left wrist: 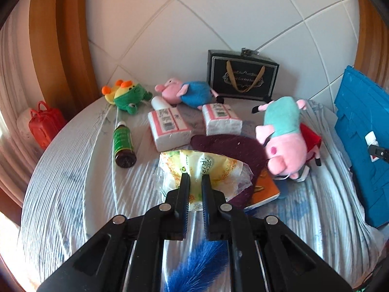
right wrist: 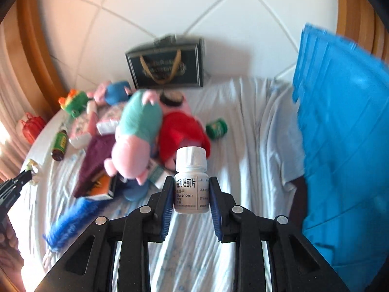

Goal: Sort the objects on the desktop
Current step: 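Carry the sachet and small bottle into the blue crate and release both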

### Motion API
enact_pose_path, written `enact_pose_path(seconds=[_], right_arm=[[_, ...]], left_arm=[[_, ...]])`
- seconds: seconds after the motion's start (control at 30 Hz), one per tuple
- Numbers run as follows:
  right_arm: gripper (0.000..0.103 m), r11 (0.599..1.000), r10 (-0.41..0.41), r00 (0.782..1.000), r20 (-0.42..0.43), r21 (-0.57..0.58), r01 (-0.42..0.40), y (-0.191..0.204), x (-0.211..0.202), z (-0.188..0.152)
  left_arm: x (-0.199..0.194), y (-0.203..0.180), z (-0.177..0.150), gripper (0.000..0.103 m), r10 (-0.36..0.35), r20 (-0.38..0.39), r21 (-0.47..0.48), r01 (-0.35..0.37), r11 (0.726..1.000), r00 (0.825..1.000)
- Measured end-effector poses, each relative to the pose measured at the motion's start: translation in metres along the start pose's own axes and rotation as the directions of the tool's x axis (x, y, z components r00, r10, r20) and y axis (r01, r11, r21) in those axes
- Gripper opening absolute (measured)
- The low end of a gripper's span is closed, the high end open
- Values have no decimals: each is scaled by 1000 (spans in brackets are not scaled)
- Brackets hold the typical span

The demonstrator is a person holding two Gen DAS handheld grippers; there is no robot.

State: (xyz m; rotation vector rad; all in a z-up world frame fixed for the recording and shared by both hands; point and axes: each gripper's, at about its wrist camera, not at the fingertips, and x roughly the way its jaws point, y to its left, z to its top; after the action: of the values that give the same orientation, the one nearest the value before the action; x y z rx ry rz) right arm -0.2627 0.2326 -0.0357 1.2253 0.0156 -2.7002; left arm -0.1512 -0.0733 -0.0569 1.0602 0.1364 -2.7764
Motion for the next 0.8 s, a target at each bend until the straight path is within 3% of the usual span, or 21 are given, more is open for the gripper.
enact_pose_path(seconds=[0.17, 0.33, 0.43, 0.57, 0.8], right_arm=[[27, 1000, 1, 992, 127, -3, 0, -10, -63, 10], [27, 1000, -22, 973, 229, 8, 20, -30, -113, 11], [27, 998, -56, 953, 296, 35, 48, -53, -145, 9], [27, 988, -145, 919, 366, 99, 116, -98, -185, 4], [27, 944, -303, 884, 357, 241, 226, -197, -211, -14]], left_arm=[[-38, -43, 21, 9, -82, 100, 55, 77, 996, 992], [-68, -101, 43, 9, -198, 174, 124, 178, 976, 965], [-88, -146, 57, 9, -279, 214, 182, 243, 953, 936], [-114, -216, 72, 9, -410, 239, 269, 346, 899, 880], [-145, -353, 87, 9, -568, 198, 402, 462, 791, 799]])
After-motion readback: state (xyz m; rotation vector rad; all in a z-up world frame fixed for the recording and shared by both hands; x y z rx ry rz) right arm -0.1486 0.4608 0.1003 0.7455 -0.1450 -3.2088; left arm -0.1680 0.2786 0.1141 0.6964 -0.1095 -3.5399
